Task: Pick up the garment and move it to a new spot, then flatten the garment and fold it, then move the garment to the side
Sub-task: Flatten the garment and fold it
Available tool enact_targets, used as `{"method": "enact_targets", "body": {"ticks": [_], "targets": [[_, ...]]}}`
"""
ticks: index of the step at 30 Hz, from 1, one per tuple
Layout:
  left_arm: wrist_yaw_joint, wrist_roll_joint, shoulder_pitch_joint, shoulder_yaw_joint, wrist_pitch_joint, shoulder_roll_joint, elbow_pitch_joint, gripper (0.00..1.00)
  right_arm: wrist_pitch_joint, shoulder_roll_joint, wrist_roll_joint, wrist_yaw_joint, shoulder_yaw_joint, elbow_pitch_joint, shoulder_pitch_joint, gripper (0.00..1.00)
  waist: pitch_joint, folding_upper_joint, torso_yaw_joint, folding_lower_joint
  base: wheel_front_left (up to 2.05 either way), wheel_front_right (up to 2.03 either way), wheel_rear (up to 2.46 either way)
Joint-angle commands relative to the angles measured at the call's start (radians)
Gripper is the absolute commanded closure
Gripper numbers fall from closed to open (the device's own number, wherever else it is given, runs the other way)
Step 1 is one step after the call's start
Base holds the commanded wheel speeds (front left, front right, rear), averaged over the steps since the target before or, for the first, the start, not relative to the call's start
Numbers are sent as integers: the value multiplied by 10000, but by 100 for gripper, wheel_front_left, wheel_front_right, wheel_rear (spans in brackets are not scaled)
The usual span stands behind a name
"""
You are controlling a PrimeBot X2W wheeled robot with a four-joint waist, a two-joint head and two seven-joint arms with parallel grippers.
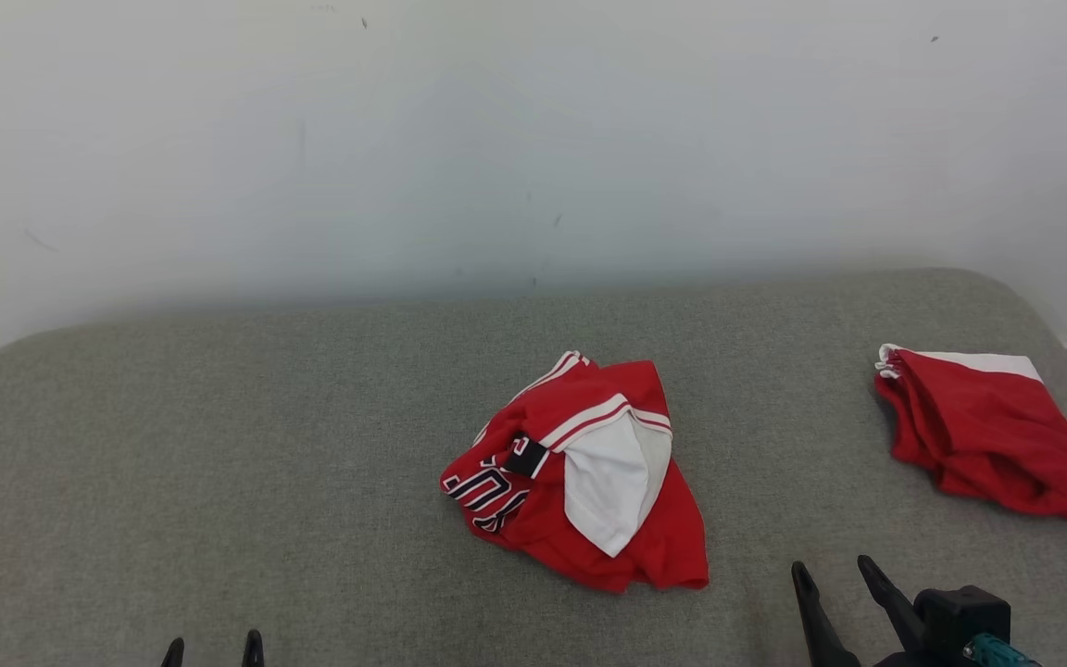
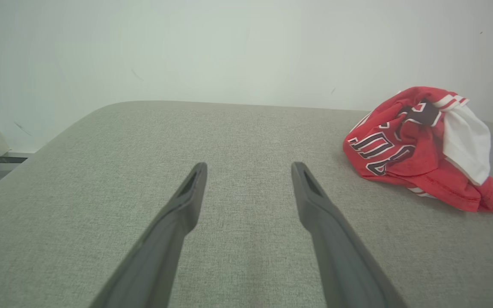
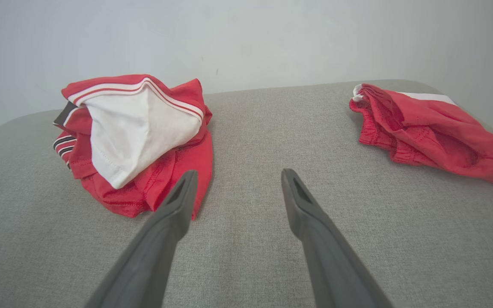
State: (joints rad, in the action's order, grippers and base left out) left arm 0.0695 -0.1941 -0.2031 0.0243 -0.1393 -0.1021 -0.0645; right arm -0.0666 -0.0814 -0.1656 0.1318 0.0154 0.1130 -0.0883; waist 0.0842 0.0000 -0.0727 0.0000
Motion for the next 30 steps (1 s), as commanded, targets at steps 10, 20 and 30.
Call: {"method": "enact_targets", "body": {"ticks": [10, 20, 30], "targets": [[-130, -101, 88, -86, 23, -54, 133, 0, 105, 47, -11, -24, 98, 123, 59, 0, -39, 0, -27, 0, 0, 0, 0], [-27, -371, 653, -436, 455, 93, -65, 0, 27, 20, -87, -24, 348, 85, 259, 0, -152, 0, -474, 0, 0, 0, 0], [489, -863, 3223, -1511, 2133, -326, -858, 0, -8, -10, -114, -24, 487, 29, 399, 0, -530, 0, -1581, 0, 0, 0, 0]]}}
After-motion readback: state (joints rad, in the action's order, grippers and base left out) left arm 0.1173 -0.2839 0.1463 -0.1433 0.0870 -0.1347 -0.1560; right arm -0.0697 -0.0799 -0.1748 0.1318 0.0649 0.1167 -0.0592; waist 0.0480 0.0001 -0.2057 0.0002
